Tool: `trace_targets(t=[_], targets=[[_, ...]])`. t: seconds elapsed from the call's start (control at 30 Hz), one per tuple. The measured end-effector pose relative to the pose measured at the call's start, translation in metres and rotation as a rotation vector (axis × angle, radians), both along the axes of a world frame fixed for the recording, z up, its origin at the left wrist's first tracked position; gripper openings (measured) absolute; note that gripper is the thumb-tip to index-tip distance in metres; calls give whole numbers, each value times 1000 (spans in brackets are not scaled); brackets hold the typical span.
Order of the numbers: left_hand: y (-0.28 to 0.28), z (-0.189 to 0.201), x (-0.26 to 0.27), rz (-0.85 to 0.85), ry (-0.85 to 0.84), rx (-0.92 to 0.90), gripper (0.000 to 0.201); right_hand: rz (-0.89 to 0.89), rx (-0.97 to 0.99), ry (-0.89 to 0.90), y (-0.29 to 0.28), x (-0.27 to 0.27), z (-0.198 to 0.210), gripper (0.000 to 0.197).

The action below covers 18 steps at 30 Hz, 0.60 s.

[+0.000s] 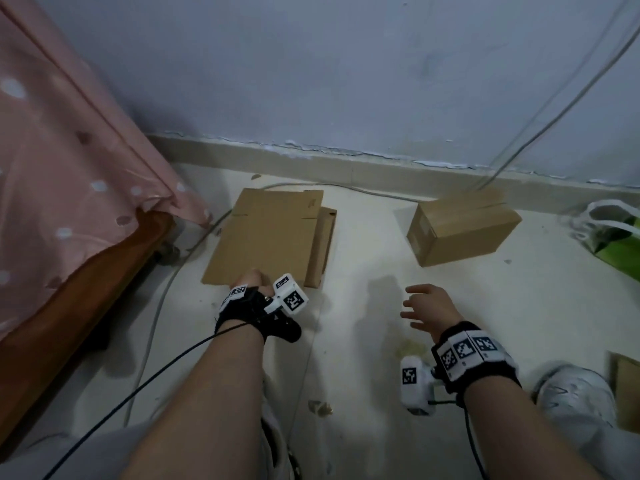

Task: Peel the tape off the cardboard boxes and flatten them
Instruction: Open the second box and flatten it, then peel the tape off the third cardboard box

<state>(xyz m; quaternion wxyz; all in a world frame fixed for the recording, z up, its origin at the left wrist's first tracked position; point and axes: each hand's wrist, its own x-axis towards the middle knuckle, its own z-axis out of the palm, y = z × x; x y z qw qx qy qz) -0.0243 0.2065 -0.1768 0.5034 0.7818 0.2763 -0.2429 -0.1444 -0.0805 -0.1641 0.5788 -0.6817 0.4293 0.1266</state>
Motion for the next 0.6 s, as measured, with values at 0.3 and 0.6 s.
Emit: trace_targets(t=[0.3, 0.6], targets=[[-12, -5, 26, -547, 33, 449, 37, -76, -244, -62, -39, 29, -16, 31], [-21, -59, 46, -256, 112, 63, 25, 102, -950, -139, -84, 64, -2, 52]])
